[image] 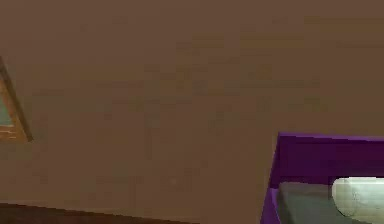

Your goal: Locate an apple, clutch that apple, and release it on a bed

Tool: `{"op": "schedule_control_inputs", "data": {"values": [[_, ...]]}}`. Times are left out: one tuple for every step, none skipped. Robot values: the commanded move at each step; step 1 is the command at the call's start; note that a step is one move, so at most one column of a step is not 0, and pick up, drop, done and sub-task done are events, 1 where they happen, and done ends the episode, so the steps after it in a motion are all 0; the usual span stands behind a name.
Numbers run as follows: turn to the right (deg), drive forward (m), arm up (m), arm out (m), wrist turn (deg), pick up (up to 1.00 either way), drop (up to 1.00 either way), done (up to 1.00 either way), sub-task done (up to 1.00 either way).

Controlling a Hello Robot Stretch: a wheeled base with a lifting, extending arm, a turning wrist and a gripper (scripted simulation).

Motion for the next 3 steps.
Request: {"op": "schedule_control_inputs", "data": {"values": [[45.0,0.0,0.0,0.0,0.0,0.0,0.0,0.0,0.0],[6.0,0.0,0.0,0.0,0.0,0.0,0.0,0.0,0.0],[3.0,0.0,0.0,0.0,0.0,0.0,0.0,0.0,0.0]]}}
